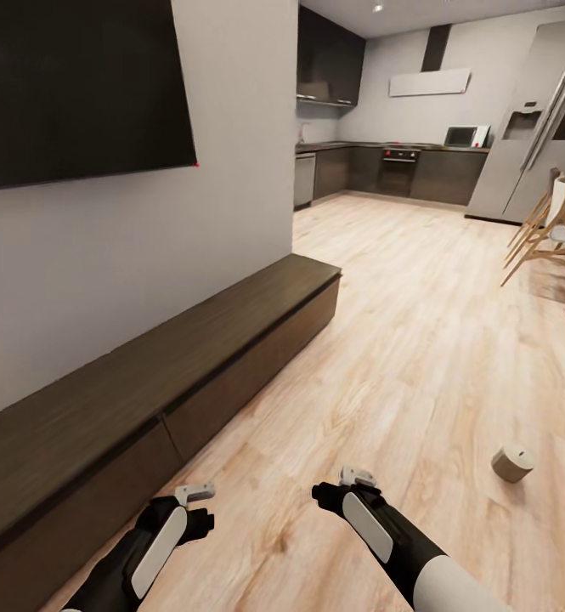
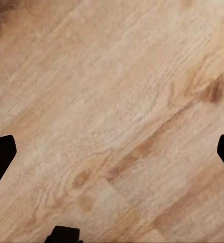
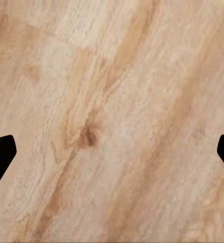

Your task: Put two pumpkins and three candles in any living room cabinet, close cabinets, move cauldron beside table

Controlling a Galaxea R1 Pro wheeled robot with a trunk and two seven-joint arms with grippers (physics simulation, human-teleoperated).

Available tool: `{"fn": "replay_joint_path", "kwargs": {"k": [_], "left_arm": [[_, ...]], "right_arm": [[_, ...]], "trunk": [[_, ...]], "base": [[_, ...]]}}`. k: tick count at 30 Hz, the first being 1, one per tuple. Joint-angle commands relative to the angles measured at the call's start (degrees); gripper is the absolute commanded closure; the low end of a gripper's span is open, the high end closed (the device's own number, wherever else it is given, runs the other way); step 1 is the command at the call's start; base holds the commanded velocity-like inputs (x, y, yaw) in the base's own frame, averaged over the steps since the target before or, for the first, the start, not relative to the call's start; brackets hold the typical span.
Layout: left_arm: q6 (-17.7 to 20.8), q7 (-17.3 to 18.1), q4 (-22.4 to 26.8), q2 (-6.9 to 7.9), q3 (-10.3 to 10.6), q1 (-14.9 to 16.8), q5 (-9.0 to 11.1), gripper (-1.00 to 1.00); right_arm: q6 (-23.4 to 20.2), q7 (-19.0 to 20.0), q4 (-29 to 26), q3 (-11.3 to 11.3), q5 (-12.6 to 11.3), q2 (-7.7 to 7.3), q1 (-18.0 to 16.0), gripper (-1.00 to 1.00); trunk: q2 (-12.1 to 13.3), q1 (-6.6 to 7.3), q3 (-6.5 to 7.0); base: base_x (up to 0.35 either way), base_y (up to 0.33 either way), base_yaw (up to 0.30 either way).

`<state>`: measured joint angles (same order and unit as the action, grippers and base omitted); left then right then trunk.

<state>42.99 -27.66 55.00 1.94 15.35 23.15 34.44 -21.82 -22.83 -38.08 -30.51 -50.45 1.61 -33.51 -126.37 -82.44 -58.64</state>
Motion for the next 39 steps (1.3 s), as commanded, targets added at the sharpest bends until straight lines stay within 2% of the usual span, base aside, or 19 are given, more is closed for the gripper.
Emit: {"fn": "replay_joint_path", "kwargs": {"k": [1, 11, 19, 39], "left_arm": [[0.05, -0.61, 0.10, 0.08, 0.20, 0.01, 0.58, -1.00], [-0.01, -0.64, 0.11, 0.08, 0.27, -0.02, 0.54, -1.00], [0.08, -0.56, 0.19, 0.08, 1.47, -0.03, 0.54, -1.00], [0.08, -0.55, 0.19, 0.08, 1.53, -0.04, 0.54, -1.00]], "right_arm": [[-0.06, -0.46, -0.06, -0.25, -0.44, -0.02, -0.06, -1.00], [-0.06, -0.46, -0.06, -0.25, -0.44, -0.02, -0.06, -1.00], [-0.06, -0.44, -0.06, -0.25, -0.44, -0.02, -0.06, -1.00], [-0.06, -0.39, -0.06, -0.25, -0.44, -0.02, -0.06, -1.00]], "trunk": [[-0.02, -0.01, -0.05], [-0.02, -0.01, -0.05], [-0.02, -0.01, -0.05], [-0.02, -0.01, -0.05]], "base": [[0.202, -0.091, -0.282], [0.222, -0.082, -0.282], [0.015, -0.007, -0.282], [0.000, 0.000, -0.282]]}}
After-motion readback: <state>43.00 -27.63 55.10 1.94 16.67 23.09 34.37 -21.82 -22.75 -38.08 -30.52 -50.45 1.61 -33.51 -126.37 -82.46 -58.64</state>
